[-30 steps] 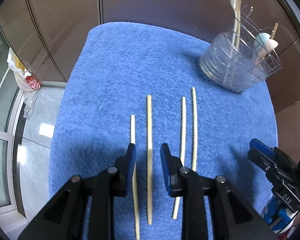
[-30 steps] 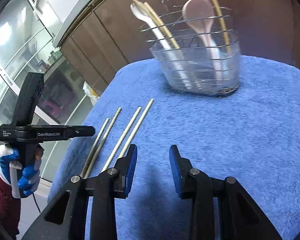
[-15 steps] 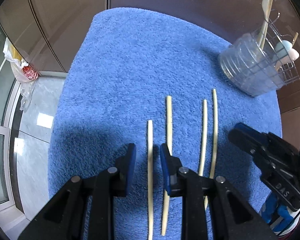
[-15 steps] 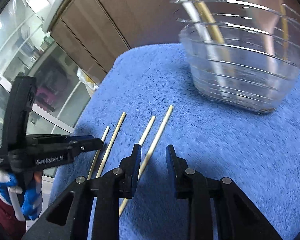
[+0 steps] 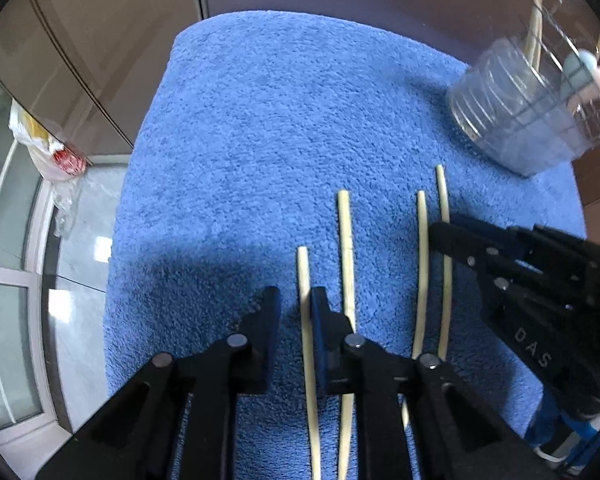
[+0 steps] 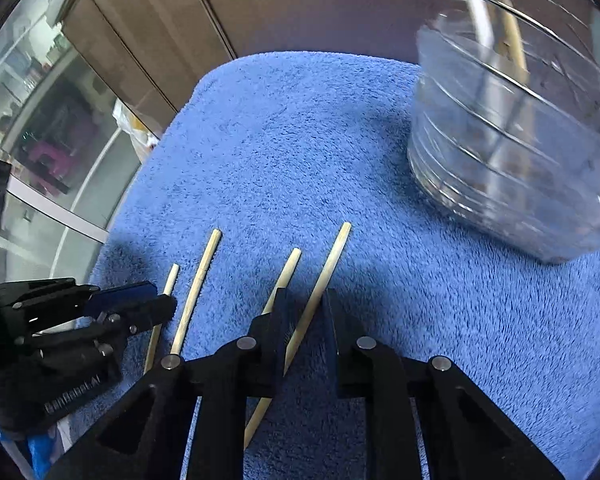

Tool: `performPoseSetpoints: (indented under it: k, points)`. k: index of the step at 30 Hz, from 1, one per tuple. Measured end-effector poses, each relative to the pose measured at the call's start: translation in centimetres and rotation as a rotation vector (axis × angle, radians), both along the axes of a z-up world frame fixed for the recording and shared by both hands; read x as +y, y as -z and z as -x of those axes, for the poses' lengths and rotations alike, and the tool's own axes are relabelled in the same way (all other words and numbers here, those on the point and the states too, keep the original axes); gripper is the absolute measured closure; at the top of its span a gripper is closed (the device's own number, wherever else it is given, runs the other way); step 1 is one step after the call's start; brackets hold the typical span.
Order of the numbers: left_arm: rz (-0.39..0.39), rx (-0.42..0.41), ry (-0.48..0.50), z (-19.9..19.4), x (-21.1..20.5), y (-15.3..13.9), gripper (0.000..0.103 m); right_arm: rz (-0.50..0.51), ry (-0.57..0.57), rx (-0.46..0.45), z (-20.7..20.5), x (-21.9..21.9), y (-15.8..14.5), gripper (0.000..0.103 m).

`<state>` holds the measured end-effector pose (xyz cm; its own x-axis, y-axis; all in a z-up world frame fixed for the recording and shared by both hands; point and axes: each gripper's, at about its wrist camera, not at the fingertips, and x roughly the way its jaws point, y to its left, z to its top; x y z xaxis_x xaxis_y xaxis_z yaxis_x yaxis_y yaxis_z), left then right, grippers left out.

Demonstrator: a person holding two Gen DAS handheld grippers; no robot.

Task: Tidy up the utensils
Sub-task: 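Grasp a chopstick with the left tool while the right tool grasps a chopstick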

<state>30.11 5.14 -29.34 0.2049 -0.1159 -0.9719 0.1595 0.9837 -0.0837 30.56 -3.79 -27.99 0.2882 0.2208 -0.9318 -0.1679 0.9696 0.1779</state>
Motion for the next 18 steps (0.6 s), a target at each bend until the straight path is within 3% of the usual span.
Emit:
performPoseSetpoints:
  k: [5, 9, 13, 18]
  points:
    - [-0.024, -0.036, 0.003, 1.0, -0.8, -0.4, 0.098, 0.017, 0.001, -0.014, 0.6, 0.5, -0.1, 0.094]
    - [-0.007, -0.080, -0.014, 2.0, -0.2, -1.0, 0.098, -0.020, 0.016, -0.019, 1.3, -0.5, -0.2, 0.098]
    - [0.007, -0.157, -0.021, 3.6, 0.2, -3.0, 0.098, -0.073, 0.019, -0.041, 2.4, -2.3, -0.9, 0.098]
    - [0.035, -0.295, -0.019, 6.7, 0.6, -6.6, 0.098, -0.167, -0.009, -0.147, 5.9, -3.7, -3.6, 0.098]
